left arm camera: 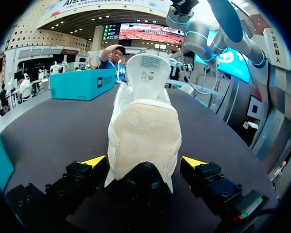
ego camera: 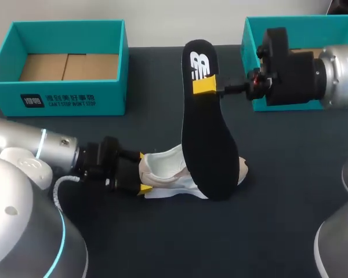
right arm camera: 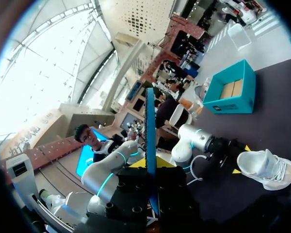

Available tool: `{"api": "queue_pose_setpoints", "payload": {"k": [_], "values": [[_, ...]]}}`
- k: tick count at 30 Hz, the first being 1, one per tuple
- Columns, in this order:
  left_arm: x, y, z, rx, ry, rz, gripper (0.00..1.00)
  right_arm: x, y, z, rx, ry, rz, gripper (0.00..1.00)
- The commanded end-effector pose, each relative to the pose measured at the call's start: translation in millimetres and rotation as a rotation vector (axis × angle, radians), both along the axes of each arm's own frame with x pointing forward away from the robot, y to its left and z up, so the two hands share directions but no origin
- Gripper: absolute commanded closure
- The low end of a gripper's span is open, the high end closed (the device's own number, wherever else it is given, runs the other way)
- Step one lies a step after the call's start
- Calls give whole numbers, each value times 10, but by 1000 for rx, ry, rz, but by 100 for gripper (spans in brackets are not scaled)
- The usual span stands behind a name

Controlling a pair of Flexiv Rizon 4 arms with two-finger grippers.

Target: Take the shoe out of the shoebox, open the shoe tongue, remove and reinsert the insole, then place the shoe into the shoebox

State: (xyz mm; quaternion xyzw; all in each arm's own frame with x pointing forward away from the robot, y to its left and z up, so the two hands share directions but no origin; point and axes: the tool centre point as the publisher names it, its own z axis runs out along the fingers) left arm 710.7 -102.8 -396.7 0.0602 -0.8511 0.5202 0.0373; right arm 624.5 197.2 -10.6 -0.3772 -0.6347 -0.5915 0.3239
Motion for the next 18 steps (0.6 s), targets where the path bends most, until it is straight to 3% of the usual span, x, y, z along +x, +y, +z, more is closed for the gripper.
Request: {"api": "queue_pose_setpoints", "payload": {"k": [1, 9, 18], "values": [[9, 12, 44, 19, 5, -7, 0, 15, 38, -1, -2, 2, 0, 100], [9, 12, 44, 19, 5, -7, 0, 15, 38, -1, -2, 2, 0, 100], [88, 96, 267, 221, 68, -19, 0, 15, 38, -1, -2, 2, 0, 100]]}}
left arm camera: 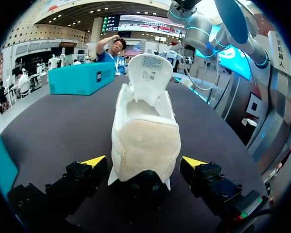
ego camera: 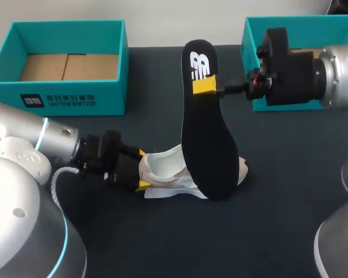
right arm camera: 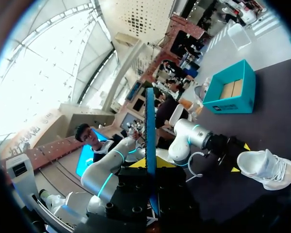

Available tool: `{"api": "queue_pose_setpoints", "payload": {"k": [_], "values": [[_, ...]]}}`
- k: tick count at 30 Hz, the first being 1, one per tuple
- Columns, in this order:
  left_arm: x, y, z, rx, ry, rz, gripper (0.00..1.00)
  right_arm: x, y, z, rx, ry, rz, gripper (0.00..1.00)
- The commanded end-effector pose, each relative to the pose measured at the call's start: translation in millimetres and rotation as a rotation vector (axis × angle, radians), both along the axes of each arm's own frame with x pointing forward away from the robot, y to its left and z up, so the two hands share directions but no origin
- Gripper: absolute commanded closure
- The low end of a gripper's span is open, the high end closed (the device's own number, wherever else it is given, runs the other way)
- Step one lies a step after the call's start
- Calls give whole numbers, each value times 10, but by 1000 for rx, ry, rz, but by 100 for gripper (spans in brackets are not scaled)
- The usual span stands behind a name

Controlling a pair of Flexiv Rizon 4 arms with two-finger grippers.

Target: Take the shoe out of the shoebox, open the shoe tongue, remove and reinsert the insole, then place the shoe into the shoebox

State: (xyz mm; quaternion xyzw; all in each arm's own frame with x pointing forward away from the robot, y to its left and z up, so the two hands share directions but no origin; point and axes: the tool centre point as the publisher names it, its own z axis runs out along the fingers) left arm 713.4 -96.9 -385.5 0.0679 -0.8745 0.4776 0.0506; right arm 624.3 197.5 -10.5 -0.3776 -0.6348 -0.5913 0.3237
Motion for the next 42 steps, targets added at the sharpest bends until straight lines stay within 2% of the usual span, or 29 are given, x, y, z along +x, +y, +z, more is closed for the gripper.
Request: {"api": "queue_pose_setpoints", "payload": {"k": [1, 3, 8, 16, 22, 39, 42], "values": [[92, 60, 183, 159, 62, 0, 0, 18, 35, -2, -1, 1, 1, 100], [99, 80, 225, 185, 74, -25, 0, 18, 35, -2, -1, 1, 1, 100], [79, 44, 303, 340, 120, -54, 0, 18, 35, -2, -1, 1, 1, 100], [-3, 6, 405, 562, 74, -114, 0, 18, 35, -2, -1, 1, 1, 100], [-37, 12, 454, 674, 75, -139, 0, 18, 35, -2, -1, 1, 1, 100], [-64, 11, 481, 671, 71, -152, 0, 18, 35, -2, -1, 1, 1, 100], [-146, -98, 532, 741, 13, -114, 0, 18, 35, -2, -1, 1, 1, 100]]}}
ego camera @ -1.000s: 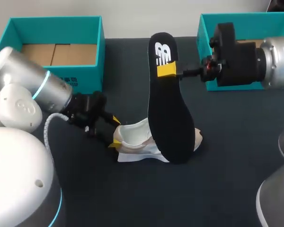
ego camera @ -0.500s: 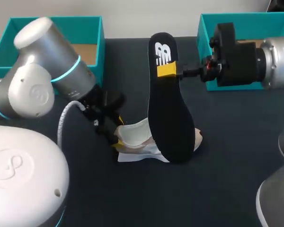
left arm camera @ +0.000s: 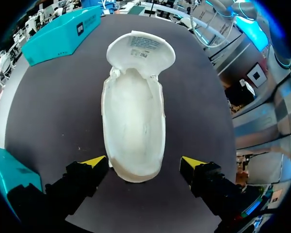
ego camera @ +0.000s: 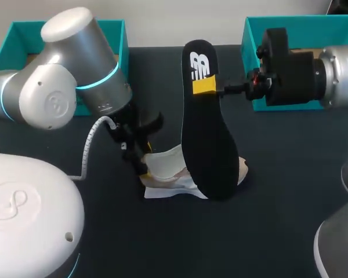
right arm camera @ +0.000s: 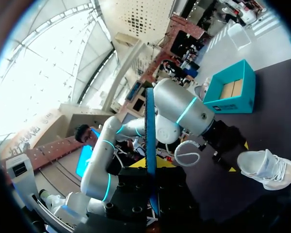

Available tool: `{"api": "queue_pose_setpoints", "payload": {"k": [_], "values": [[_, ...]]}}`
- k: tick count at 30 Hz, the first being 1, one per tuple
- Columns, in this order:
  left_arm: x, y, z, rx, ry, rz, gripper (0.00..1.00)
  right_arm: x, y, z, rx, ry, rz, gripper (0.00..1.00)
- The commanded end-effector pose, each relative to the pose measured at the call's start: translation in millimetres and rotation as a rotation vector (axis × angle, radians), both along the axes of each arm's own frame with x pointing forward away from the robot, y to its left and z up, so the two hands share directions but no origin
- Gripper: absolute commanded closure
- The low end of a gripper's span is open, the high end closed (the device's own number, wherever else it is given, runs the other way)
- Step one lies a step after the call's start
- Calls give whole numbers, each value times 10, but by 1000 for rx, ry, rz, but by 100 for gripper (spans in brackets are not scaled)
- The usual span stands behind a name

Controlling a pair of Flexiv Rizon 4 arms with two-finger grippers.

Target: Take the shoe out of the shoebox, open the shoe tongue, remove and reinsert the insole, then place the shoe into the shoebox

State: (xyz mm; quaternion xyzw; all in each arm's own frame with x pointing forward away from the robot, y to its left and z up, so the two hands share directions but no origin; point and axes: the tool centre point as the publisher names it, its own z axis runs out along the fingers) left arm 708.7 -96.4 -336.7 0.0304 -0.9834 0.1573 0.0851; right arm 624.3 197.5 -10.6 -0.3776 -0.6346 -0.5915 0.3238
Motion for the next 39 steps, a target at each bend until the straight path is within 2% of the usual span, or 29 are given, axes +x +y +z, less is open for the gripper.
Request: {"api": "queue_pose_setpoints", "payload": {"k": [1, 6, 9, 20, 35, 39], "values": [[-107, -115, 51, 103, -80, 30, 0, 17, 35, -1, -2, 1, 1, 100], [-145, -157, 31, 214, -129, 67, 0, 17, 35, -1, -2, 1, 1, 100], [-146, -166, -17, 239, -130, 96, 0, 17, 35, -1, -2, 1, 1, 100], [-56, -149, -53, 233, -102, 132, 0, 17, 35, -1, -2, 1, 1, 100], [33, -162, 31, 229, -127, 157, 0, 17, 35, -1, -2, 1, 1, 100], [125, -208, 43, 221, -105, 179, 0, 17, 35, -1, -2, 1, 1, 100]]}}
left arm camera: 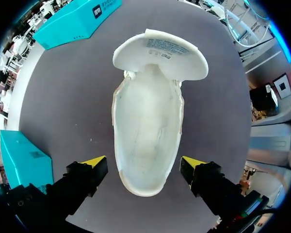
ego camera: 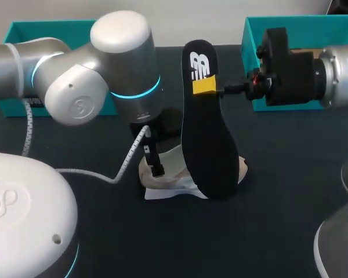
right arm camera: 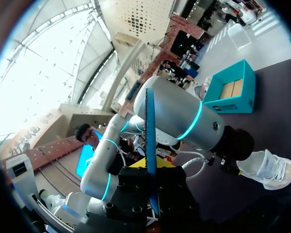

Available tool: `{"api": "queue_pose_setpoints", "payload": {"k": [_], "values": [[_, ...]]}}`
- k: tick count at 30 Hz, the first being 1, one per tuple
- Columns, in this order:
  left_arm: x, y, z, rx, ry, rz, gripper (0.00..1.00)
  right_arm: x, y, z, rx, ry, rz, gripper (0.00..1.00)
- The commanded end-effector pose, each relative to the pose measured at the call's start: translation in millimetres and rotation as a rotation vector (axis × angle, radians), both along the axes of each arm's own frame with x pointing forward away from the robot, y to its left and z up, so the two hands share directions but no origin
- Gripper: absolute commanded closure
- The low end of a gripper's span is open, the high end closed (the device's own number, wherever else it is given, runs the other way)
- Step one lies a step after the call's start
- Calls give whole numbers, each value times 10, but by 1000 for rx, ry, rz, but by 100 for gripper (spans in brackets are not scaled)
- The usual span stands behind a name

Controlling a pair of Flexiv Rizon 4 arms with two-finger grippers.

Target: Take the shoe out of the shoebox, open the shoe tongue, remove and reinsert the insole, then place the shoe into the shoebox

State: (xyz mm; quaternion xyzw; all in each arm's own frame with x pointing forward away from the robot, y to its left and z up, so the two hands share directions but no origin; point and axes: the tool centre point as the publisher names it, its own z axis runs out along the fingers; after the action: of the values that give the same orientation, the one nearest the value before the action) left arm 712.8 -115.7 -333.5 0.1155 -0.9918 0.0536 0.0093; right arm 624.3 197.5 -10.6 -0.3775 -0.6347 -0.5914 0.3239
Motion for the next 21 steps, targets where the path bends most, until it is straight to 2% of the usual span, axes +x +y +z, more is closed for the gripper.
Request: {"api": "queue_pose_setpoints", "payload": {"k": [1, 9, 15, 21], "values": [[108, -39, 27, -10, 9, 11, 0, 17, 35, -1, -2, 1, 1, 100], [346, -282, 122, -30, -24, 9, 0, 17, 35, -1, -2, 1, 1, 100], [481, -513, -7, -2, -65, 0, 0, 17, 35, -1, -2, 1, 1, 100], [584, -642, -220, -19, -48, 10, 0, 17, 35, -1, -2, 1, 1, 100]]}}
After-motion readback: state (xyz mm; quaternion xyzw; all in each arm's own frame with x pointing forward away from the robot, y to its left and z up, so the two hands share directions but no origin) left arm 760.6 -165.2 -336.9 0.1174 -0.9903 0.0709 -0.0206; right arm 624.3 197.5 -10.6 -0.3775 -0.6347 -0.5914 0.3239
